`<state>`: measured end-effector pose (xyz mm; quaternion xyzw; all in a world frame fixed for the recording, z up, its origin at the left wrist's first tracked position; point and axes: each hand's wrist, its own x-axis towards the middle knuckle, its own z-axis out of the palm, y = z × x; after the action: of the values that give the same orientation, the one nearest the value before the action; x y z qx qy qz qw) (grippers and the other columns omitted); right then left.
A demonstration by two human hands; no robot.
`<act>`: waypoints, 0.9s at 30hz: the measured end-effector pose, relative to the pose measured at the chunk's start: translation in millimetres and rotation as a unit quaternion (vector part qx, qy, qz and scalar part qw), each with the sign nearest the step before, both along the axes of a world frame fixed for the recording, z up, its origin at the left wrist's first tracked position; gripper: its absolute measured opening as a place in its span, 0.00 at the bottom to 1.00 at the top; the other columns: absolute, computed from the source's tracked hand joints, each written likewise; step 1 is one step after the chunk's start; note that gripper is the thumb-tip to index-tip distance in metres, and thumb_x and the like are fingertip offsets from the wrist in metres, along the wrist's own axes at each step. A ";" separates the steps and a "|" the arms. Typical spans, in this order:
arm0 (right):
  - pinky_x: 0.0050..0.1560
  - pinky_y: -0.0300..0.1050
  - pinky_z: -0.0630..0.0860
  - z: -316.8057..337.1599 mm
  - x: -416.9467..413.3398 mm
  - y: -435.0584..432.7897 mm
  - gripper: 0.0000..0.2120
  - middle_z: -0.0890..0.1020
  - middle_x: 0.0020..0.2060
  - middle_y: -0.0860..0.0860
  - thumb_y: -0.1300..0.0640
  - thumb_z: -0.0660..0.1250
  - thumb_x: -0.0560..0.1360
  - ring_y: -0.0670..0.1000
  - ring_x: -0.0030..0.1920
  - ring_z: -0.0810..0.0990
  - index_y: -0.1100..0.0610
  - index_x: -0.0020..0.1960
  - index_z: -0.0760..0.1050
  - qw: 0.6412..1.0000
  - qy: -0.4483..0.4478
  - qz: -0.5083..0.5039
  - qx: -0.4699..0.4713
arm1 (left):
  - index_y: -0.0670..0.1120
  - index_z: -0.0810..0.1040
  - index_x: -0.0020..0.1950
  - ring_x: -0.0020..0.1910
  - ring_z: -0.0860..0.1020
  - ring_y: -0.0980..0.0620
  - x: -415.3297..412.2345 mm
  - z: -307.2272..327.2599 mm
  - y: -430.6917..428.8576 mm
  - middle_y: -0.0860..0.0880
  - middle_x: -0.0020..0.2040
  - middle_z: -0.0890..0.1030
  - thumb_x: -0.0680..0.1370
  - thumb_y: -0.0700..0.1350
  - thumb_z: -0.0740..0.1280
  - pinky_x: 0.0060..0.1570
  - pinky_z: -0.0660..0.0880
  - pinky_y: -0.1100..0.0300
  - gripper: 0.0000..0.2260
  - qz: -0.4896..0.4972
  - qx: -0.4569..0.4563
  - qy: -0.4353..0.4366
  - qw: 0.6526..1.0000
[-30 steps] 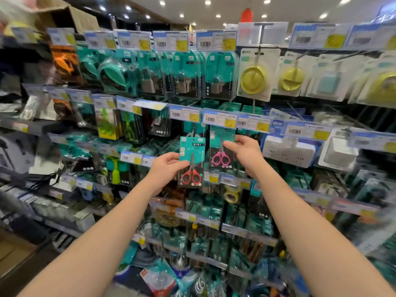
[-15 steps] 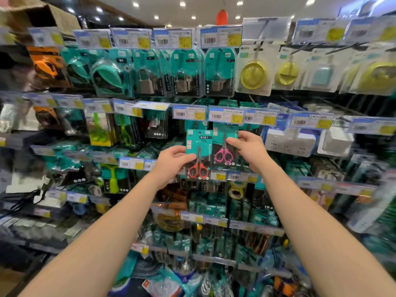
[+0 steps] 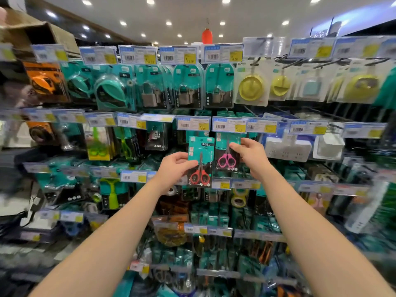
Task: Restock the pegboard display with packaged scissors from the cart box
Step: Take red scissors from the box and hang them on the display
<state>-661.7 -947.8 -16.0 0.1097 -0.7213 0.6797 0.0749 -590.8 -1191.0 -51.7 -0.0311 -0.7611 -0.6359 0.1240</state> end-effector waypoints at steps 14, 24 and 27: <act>0.59 0.56 0.82 4.3 7.9 0.1 0.07 0.87 0.51 0.50 0.53 0.74 0.78 0.52 0.52 0.87 0.49 0.55 0.80 0.999 -0.017 0.011 0.034 | 0.44 0.82 0.61 0.41 0.84 0.63 -4.3 6.7 3.6 0.49 0.52 0.88 0.78 0.45 0.75 0.35 0.75 0.70 0.13 -0.010 -0.008 0.008 1.000; 0.60 0.55 0.82 -6.3 -6.5 2.7 0.29 0.84 0.60 0.54 0.49 0.76 0.75 0.54 0.56 0.86 0.59 0.71 0.74 0.999 -0.020 0.004 0.030 | 0.45 0.82 0.61 0.37 0.82 0.65 -8.1 6.8 2.0 0.50 0.49 0.86 0.79 0.45 0.74 0.35 0.74 0.69 0.12 -0.006 -0.003 0.009 1.000; 0.50 0.47 0.82 -11.7 -9.8 3.4 0.27 0.85 0.59 0.54 0.50 0.75 0.76 0.53 0.54 0.87 0.59 0.70 0.75 0.999 -0.026 -0.002 0.028 | 0.46 0.82 0.62 0.40 0.82 0.63 -10.4 6.1 0.8 0.49 0.52 0.87 0.78 0.47 0.75 0.39 0.74 0.67 0.14 -0.001 -0.005 0.001 1.000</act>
<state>-671.5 -944.4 -27.7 0.0924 -0.7422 0.6616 0.0547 -601.2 -1190.2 -45.6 -0.0336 -0.7638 -0.6325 0.1241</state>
